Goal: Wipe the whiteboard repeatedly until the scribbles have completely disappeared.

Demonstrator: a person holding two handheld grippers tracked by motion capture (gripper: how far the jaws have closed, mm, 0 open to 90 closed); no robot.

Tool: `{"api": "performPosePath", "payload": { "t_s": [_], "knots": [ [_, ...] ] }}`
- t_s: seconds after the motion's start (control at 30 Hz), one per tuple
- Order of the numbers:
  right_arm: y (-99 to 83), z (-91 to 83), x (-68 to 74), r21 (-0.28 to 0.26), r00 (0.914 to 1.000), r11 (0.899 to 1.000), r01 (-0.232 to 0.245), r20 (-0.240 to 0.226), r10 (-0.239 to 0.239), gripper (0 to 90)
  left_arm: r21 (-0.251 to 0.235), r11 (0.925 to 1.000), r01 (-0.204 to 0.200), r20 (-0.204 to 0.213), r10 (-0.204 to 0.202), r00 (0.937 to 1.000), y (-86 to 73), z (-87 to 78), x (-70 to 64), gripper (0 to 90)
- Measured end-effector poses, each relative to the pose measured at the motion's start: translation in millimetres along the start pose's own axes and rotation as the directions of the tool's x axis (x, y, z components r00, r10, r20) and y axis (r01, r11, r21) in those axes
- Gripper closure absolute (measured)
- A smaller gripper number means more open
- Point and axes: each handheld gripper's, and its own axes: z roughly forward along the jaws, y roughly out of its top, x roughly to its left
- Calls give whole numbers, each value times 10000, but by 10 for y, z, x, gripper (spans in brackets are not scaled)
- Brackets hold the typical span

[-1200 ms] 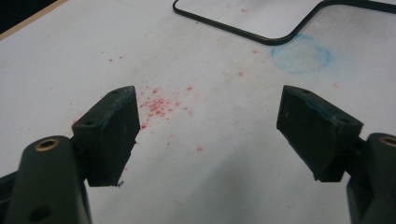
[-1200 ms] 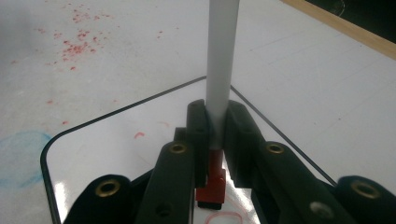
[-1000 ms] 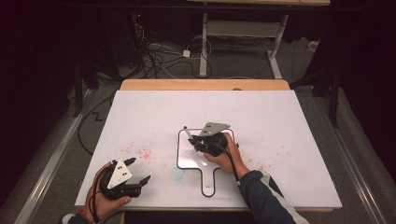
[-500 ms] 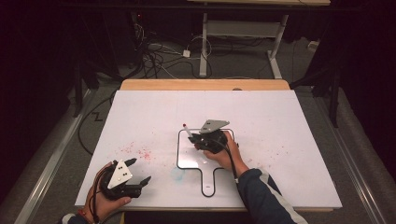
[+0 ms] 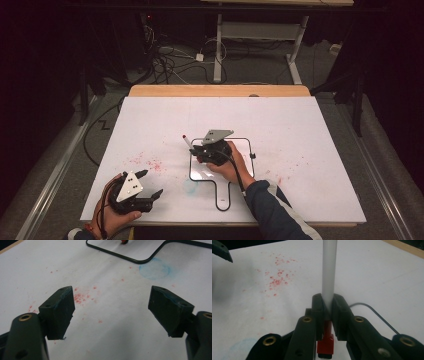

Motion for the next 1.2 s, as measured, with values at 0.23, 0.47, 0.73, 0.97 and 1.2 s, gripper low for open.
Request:
{"api": "performPosePath", "payload": {
  "t_s": [0.23,0.47,0.73,0.97,1.2],
  "knots": [
    [20,26,-63,130,9975,9999,24,710,-34,822,-59,10000,29,36,-28,10000,-5,-14,2,205],
    [13,39,-56,-17,9965,9997,-260,797,261,822,-48,10000,-39,89,39,10000,7,-4,-10,205],
    [-3,57,-106,-144,9941,9991,-411,996,423,822,14,9999,-120,162,119,9998,7,1,-21,205],
    [14,105,-31,-212,9982,9989,-423,408,432,822,-42,9999,-98,204,99,9997,11,-2,-16,205],
    [-20,38,-99,-51,9916,9973,-730,1065,731,822,-45,9999,-125,202,126,9997,5,-12,-22,205]
  ]
}}
